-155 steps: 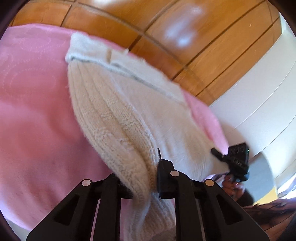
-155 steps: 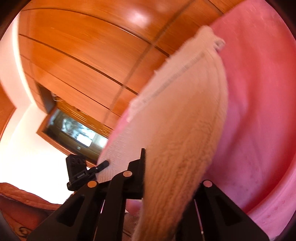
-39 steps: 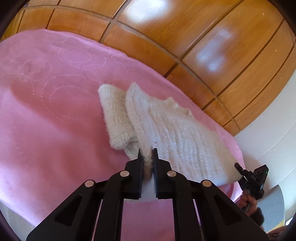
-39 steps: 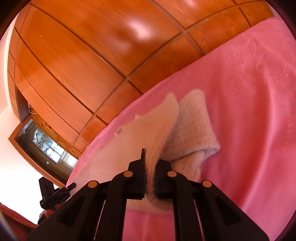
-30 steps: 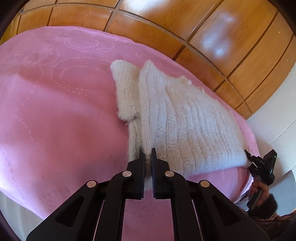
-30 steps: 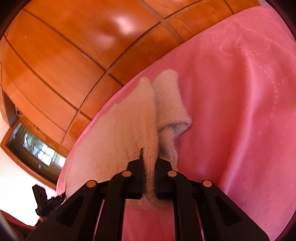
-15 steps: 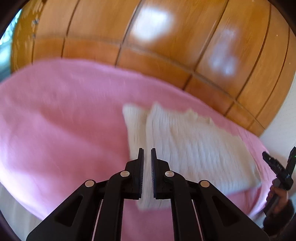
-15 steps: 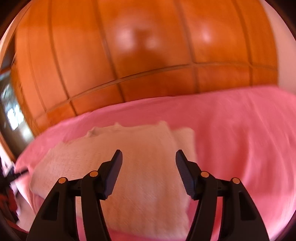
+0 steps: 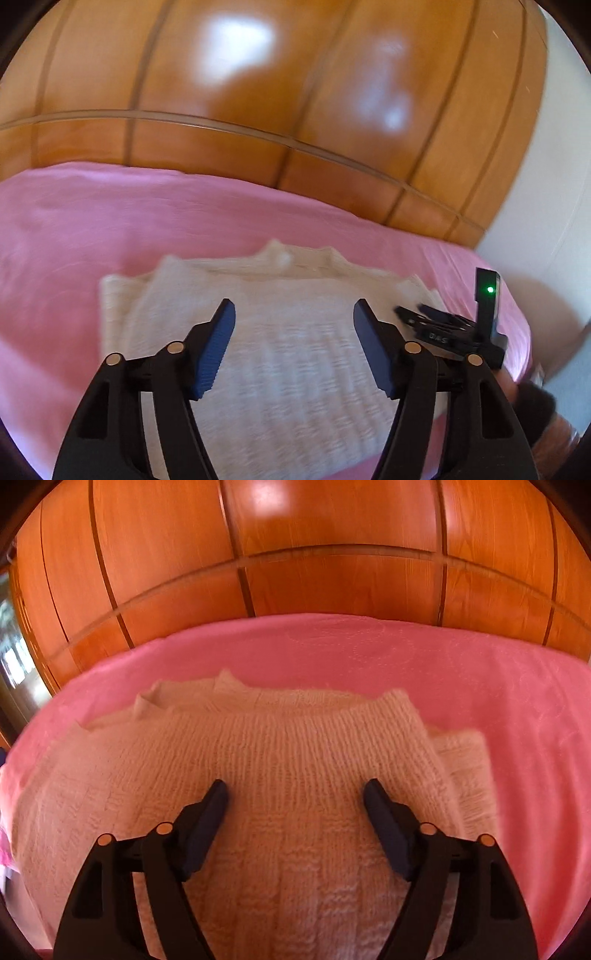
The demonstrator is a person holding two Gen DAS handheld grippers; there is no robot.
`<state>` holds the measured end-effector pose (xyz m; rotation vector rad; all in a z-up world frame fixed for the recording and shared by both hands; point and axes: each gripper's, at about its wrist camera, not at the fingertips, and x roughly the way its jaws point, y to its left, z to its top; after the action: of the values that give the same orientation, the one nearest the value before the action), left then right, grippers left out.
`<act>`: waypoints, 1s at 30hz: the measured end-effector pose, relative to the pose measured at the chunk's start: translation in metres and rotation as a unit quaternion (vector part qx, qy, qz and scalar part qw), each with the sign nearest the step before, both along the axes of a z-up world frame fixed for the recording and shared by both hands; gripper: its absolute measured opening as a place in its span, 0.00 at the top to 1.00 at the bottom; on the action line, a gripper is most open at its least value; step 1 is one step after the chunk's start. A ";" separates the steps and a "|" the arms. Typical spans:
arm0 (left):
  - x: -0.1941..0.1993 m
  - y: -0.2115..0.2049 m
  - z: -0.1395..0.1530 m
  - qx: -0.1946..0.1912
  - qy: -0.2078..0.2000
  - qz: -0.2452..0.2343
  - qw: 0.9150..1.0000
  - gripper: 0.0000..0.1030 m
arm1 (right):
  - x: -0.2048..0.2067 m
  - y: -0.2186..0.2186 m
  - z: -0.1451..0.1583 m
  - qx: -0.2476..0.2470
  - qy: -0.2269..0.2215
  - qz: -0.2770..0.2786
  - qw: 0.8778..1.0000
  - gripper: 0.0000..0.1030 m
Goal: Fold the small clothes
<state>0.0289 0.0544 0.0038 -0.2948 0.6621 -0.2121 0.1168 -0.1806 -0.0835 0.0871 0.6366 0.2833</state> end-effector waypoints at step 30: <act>0.047 0.013 -0.071 0.096 0.063 0.106 0.988 0.21 | -0.011 0.002 0.001 -0.011 -0.022 -0.026 0.999 0.11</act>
<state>0.0762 0.0676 -0.0668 -0.1922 0.7650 0.0739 0.1061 -0.1784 -0.0829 0.0765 0.5936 0.2281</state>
